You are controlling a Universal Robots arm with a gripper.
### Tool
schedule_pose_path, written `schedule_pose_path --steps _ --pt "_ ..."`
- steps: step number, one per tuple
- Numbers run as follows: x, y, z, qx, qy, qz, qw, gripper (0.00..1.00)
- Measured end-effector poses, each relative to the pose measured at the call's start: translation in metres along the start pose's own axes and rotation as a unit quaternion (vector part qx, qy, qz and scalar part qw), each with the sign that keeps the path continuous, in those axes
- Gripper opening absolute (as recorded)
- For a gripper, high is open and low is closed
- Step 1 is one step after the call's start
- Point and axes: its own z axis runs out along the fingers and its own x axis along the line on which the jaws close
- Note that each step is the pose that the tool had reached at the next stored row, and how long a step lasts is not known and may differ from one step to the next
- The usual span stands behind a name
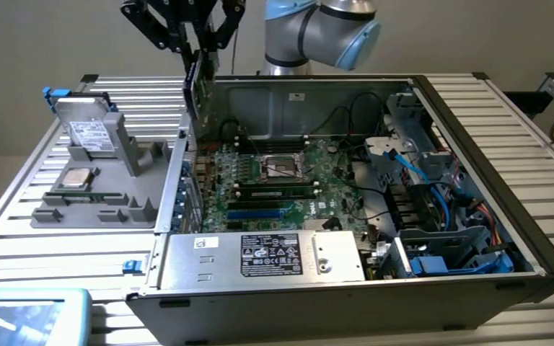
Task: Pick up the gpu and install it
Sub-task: 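Pick up the gpu and move the gpu toward the slot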
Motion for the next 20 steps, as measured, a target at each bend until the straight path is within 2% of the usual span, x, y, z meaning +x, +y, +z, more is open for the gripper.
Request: schedule_pose_path --steps 13,15,20 --pt "-0.059 -0.0062 0.0141 0.0001 0.0012 0.0 1.0 0.28" --pt "-0.067 -0.0062 0.0165 0.0003 0.0032 0.0 1.0 0.28" --pt "-0.088 -0.0056 0.0218 0.001 0.011 0.001 0.9999 0.28"
